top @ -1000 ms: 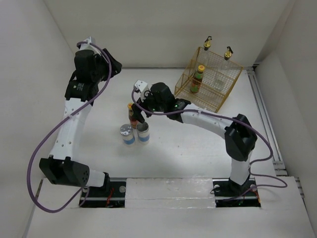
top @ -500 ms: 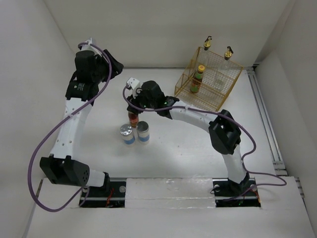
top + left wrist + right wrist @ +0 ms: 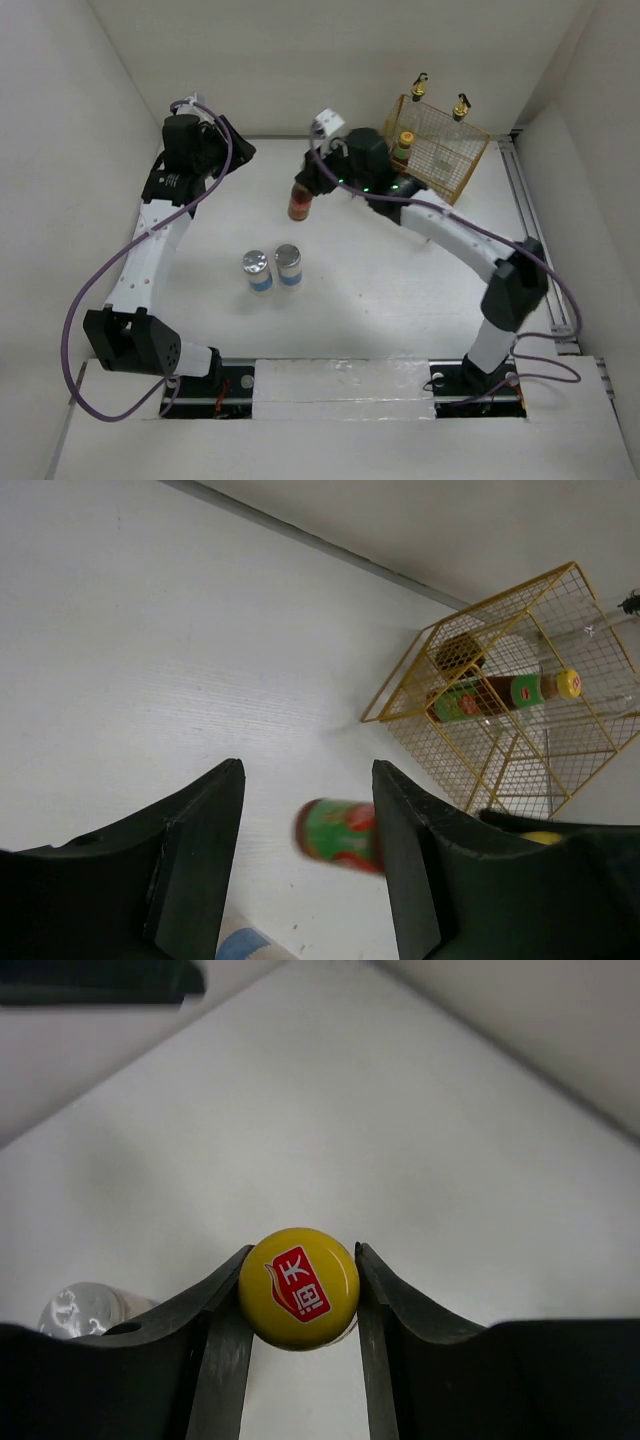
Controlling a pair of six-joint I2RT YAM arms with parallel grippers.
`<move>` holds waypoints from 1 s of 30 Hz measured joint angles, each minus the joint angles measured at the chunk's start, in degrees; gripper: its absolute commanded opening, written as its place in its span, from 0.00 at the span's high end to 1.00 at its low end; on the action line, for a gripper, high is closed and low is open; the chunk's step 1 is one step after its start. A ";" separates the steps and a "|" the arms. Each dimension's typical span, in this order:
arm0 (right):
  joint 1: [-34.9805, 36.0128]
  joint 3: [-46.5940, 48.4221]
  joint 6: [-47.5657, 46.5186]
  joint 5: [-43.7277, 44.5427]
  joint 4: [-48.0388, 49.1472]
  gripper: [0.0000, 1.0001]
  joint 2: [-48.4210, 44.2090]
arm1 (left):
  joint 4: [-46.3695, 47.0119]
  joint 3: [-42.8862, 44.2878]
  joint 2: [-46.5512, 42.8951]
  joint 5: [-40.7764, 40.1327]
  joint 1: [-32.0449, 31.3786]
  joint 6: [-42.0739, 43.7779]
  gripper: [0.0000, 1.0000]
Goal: Organize the condiment bottles
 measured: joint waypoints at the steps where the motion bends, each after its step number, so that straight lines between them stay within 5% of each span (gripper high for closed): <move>1: -1.68 -1.07 0.52 0.17 0.00 1.00 -3.10 | 0.28 -0.33 0.00 0.22 -0.11 -0.07 0.50; 11: -24.98 -4.90 2.71 3.76 -3.17 1.00 -24.81 | 2.05 -5.11 1.05 4.15 -0.79 -1.07 0.50; 20: -38.23 -4.87 2.82 4.44 -10.05 1.00 -19.41 | 2.97 -5.05 4.22 6.40 -0.79 -1.22 0.50; 30: -40.85 -4.61 2.73 7.56 -10.27 1.00 -15.91 | 3.26 -4.96 4.70 7.30 -0.79 -1.25 0.50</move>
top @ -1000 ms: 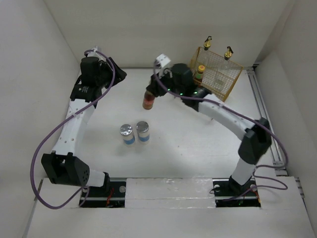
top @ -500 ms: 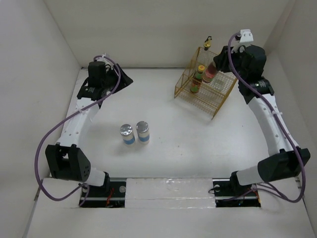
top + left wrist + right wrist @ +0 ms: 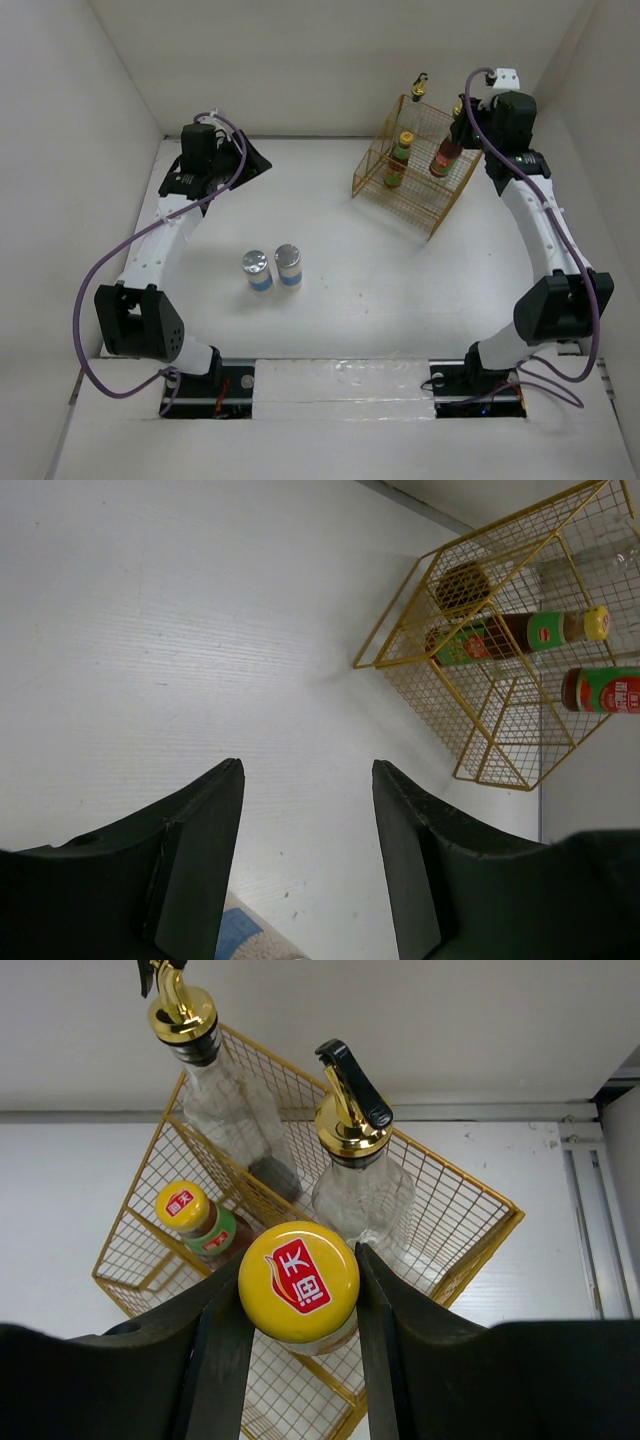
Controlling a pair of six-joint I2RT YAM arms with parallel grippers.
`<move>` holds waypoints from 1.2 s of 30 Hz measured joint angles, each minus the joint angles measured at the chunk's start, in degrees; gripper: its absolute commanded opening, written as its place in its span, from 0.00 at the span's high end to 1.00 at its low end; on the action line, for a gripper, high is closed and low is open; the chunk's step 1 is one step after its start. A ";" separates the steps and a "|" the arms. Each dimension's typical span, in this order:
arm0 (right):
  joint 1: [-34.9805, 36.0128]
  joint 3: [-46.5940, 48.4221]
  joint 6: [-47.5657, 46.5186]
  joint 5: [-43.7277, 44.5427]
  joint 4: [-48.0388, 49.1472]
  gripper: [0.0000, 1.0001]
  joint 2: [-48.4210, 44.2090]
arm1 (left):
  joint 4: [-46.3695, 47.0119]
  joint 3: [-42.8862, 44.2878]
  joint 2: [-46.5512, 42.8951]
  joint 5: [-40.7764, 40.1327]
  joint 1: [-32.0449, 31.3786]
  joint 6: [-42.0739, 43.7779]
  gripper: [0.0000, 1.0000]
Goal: Organize the condiment bottles
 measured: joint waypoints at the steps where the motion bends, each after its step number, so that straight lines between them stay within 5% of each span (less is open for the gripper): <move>1: 0.00 0.00 0.00 0.44 0.46 1.00 0.00 | 0.00 0.00 0.00 0.00 0.00 0.00 0.50; 17: 2.32 -13.07 -1.27 5.03 6.23 0.99 2.93 | 0.07 0.00 0.68 0.00 0.00 -0.09 0.50; 21: 2.99 -14.64 -1.16 5.51 8.15 0.77 3.91 | 0.09 0.00 0.70 -0.04 0.00 -0.11 0.50; 25: 3.45 -15.89 -1.18 5.66 10.34 0.37 3.76 | 0.07 0.00 0.70 -0.09 0.00 -0.11 0.50; 31: 3.78 -16.15 -0.52 5.62 10.99 0.10 2.36 | -0.11 0.44 0.76 -0.35 0.00 -0.09 0.49; 35: 4.39 -16.11 -0.70 6.10 10.67 0.14 -1.60 | -0.11 1.95 1.16 -0.66 0.00 -0.09 0.51; 36: 4.87 -16.11 -0.90 6.60 10.51 0.39 -3.10 | -0.09 2.36 1.20 -0.70 0.00 -0.17 0.54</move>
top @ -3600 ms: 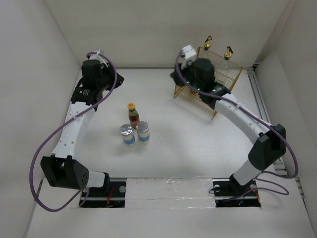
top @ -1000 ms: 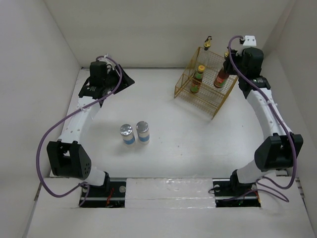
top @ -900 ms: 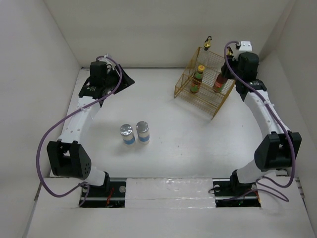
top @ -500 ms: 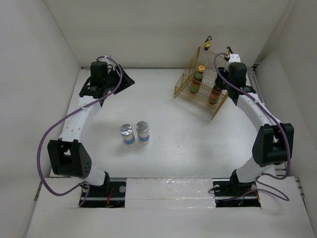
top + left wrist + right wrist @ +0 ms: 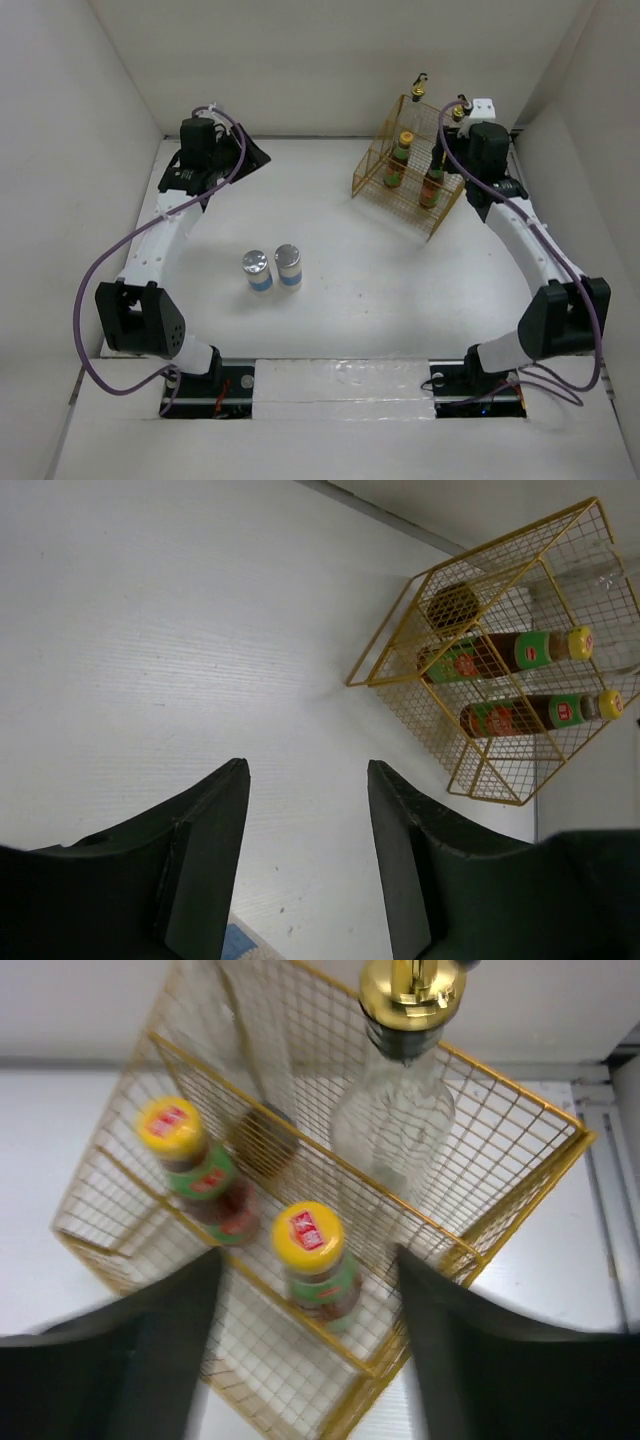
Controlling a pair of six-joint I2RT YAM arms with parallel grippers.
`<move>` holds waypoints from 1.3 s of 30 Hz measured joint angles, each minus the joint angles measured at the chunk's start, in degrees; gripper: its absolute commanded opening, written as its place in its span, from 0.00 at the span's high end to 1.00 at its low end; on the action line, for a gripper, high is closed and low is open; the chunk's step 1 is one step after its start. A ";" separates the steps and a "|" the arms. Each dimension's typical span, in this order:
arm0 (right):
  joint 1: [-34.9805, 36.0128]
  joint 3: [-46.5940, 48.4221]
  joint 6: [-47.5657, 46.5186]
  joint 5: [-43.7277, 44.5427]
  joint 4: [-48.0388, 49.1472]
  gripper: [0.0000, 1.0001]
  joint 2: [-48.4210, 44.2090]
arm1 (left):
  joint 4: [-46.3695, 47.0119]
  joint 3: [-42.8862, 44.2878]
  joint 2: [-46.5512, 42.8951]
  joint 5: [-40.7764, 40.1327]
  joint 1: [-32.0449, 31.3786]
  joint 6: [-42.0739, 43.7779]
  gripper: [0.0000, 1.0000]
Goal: Organize the condiment bottles
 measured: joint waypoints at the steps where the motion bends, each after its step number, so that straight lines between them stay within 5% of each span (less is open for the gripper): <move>1: 0.70 0.00 -0.55 0.09 -0.33 0.59 -1.70 | 0.11 0.39 0.07 -0.04 0.00 -0.04 0.59; 3: 3.13 -0.07 -0.94 -0.39 -0.24 0.97 -5.33 | 0.35 1.03 0.11 -0.07 0.00 -0.52 0.79; 6: 10.45 -2.14 -1.36 -3.56 1.07 0.99 -10.69 | 0.72 1.75 0.15 -0.22 0.00 -0.92 0.84; 9: 23.02 -4.37 -2.21 -8.11 2.34 0.55 -11.58 | 0.85 3.13 0.31 -0.26 0.00 -1.18 0.82; 10: 27.41 -4.94 -2.36 -9.51 2.62 0.29 -10.49 | 0.87 3.54 0.31 -0.28 0.00 -1.25 0.79; 14: 40.83 -5.57 -3.74 -13.86 2.62 0.01 -2.60 | 0.92 5.22 0.31 -0.98 0.00 -1.16 0.62; 20: 49.05 -4.37 -6.10 -16.26 1.49 0.01 7.63 | 0.04 5.46 0.04 -2.60 0.00 -0.57 0.56; 28: 49.53 0.28 -7.48 -12.59 1.38 0.01 13.79 | -0.87 4.37 -3.10 -3.96 0.00 0.35 0.56; 30: 49.53 1.77 -7.72 -11.15 1.38 0.05 15.74 | -1.01 3.91 -3.85 -4.07 0.00 0.63 0.56; 35: 49.53 3.52 -8.31 -9.66 1.73 0.58 19.28 | -1.27 3.19 -4.33 -4.15 0.00 1.07 0.56; 39: 49.42 3.56 -8.48 -8.04 0.66 0.73 18.53 | -1.81 3.08 -4.35 -4.20 0.00 1.38 0.56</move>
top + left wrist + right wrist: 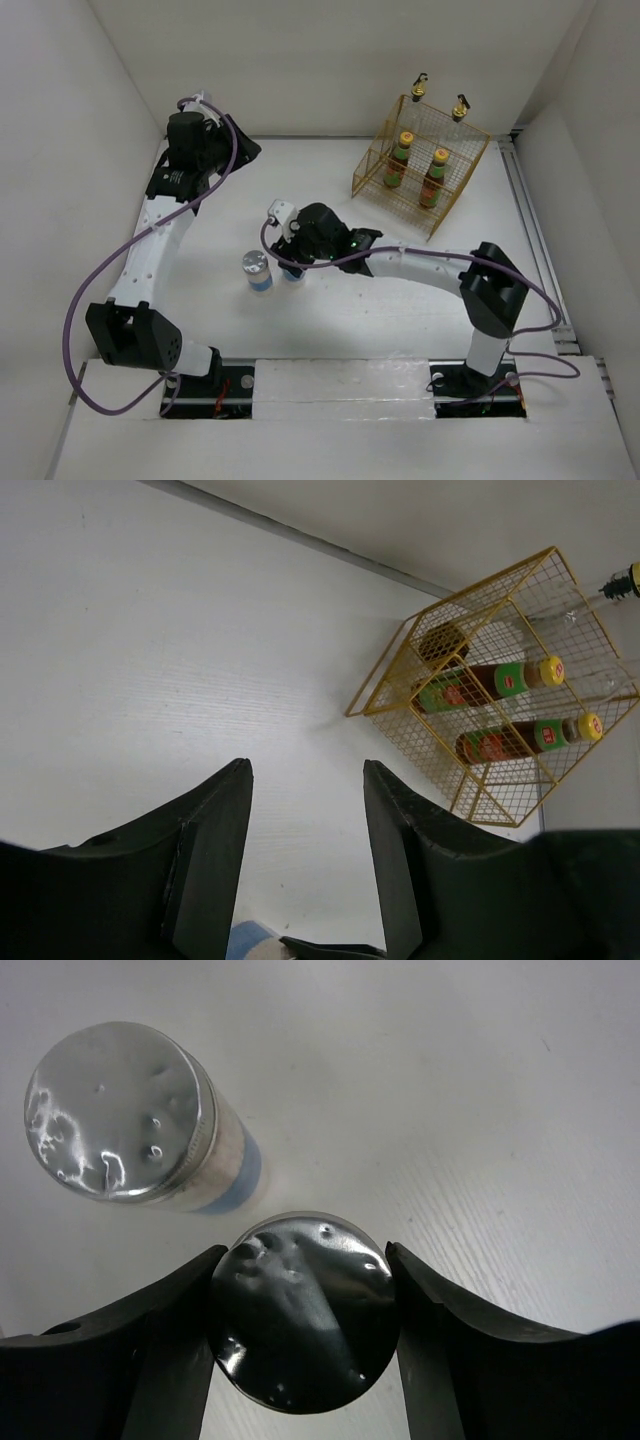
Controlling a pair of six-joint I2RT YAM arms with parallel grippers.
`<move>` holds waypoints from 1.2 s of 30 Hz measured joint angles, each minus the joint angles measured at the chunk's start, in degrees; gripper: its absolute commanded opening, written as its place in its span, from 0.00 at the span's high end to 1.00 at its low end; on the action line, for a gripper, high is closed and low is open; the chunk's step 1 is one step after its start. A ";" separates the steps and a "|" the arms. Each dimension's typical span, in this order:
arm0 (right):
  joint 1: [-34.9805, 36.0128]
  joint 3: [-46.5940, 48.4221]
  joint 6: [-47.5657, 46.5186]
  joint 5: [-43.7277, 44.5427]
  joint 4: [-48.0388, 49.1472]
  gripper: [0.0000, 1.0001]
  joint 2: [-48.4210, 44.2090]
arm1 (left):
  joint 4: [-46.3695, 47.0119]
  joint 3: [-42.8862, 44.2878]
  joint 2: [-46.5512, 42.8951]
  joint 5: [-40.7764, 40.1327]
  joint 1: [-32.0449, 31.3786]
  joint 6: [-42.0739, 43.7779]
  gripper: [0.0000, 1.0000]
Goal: Organize the condiment bottles
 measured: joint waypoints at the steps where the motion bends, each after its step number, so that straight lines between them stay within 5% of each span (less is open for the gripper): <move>1: -0.20 -0.11 0.13 0.50 -0.96 0.73 -0.87 | -0.02 0.00 -0.02 -0.02 0.00 0.09 0.56; 10: -15.47 3.61 1.09 2.32 -3.67 0.79 -16.04 | 0.02 -0.76 -0.09 0.15 0.00 0.46 0.56; 21: -33.27 18.58 0.17 2.82 -4.17 0.80 -4.50 | -0.09 -1.60 -0.09 0.31 0.00 0.46 0.56; 36: -36.46 18.36 -0.55 0.00 -2.29 0.82 -2.12 | -0.13 -1.60 -0.07 0.07 0.00 0.46 0.56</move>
